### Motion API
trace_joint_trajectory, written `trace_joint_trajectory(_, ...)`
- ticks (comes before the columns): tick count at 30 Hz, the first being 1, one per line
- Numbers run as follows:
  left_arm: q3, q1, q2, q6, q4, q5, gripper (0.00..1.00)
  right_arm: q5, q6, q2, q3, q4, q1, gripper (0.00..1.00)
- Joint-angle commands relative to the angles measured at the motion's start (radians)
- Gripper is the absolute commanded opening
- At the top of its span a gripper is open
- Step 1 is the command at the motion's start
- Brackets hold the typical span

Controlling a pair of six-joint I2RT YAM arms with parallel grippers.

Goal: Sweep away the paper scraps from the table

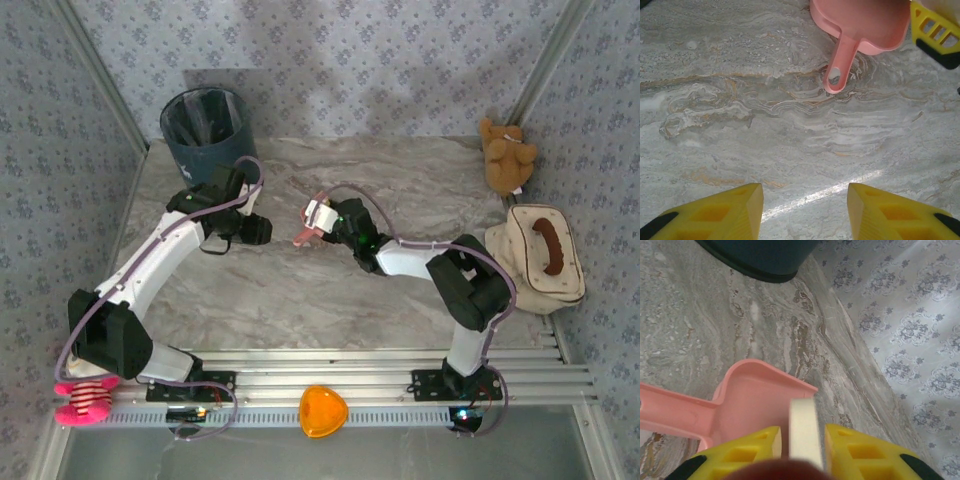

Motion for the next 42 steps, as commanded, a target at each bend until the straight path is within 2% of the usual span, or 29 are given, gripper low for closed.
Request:
trace_joint_trajectory(1, 0.003, 0.006, -0.010, -0.005, 0.011, 0.021, 0.48, 0.053, -0.001, 0.010, -0.025, 0.036, 0.015, 0.37)
trace_joint_trajectory(5, -0.007, 0.007, -0.014, -0.007, 0.016, 0.022, 0.48, 0.063, 0.012, 0.010, -0.047, 0.054, 0.027, 0.45)
trace_joint_trajectory(32, -0.032, 0.012, -0.024, 0.001, 0.023, 0.037, 0.48, 0.170, 0.035, 0.058, -0.109, 0.057, 0.113, 0.62)
trace_joint_trajectory(42, -0.028, 0.013, -0.021, 0.009, 0.025, 0.035, 0.49, 0.176, 0.058, 0.022, -0.137, 0.055, 0.128, 0.66)
